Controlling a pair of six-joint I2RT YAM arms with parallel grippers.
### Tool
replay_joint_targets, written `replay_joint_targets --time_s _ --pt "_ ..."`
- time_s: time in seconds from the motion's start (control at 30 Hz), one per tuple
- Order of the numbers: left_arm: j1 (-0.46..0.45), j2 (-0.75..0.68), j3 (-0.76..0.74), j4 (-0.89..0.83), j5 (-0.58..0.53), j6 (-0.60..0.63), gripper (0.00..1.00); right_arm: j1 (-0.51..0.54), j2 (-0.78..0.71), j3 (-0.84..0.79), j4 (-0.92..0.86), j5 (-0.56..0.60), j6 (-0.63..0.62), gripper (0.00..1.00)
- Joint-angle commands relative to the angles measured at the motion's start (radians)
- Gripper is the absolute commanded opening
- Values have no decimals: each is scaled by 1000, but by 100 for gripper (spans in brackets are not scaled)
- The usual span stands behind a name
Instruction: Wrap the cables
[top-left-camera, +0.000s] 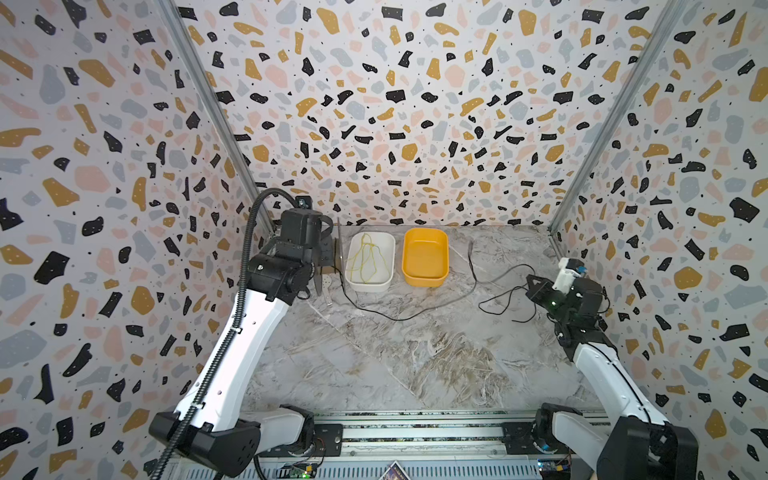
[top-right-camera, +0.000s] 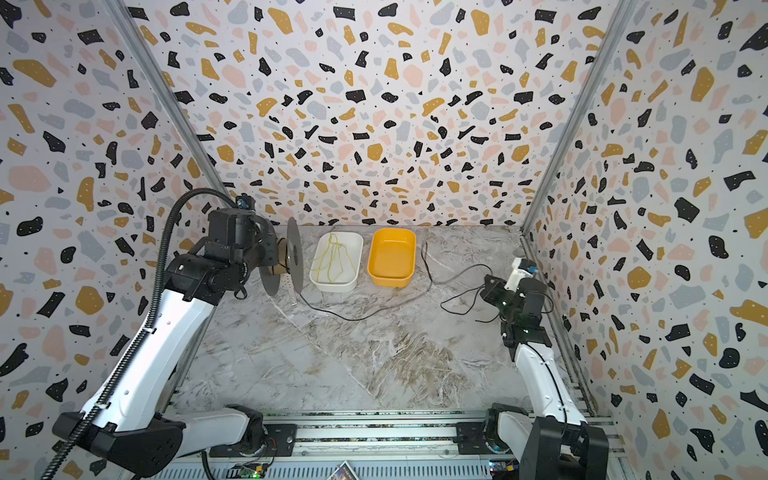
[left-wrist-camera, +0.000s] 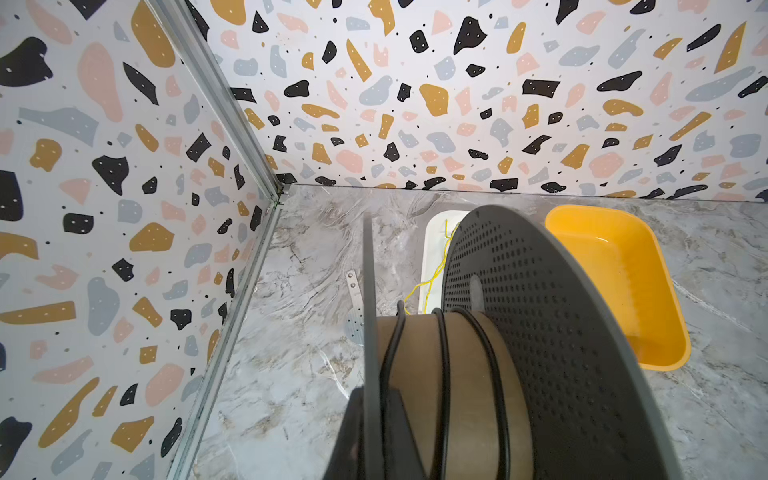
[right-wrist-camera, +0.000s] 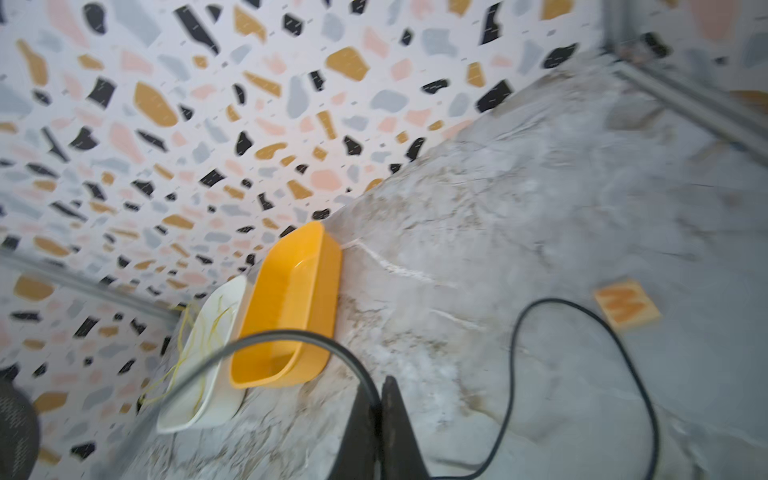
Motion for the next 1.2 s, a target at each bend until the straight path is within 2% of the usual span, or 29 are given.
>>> replay_joint_targets --time_s 0.0,0.13,0.27,0.43,0.77,0.87,1.0,1.1,1.17 --pt "5 -10 40 101 -14 -21 0 -87 -9 -21 -84 -6 15 0" --pt "5 -8 41 104 22 -19 0 -168 28 -39 -46 -102 23 0" --pt "5 2 40 97 2 -16 0 -179 56 -8 -62 -91 2 0" --pt "5 -6 42 92 -28 -13 0 -280 57 -11 -57 -110 0 0" --pt "4 -5 48 87 -15 -8 0 -290 63 -24 -52 -101 -6 0" --pt "5 -5 47 89 -2 -8 0 -292 63 -22 -55 -98 -12 11" --pt "5 -13 37 97 48 6 0 -284 63 -24 -41 -155 -32 48" --pt "5 -10 29 95 72 7 0 -234 42 -11 -56 -139 -63 75" --pt "5 -7 27 94 103 8 0 -175 27 11 -71 -111 -91 79"
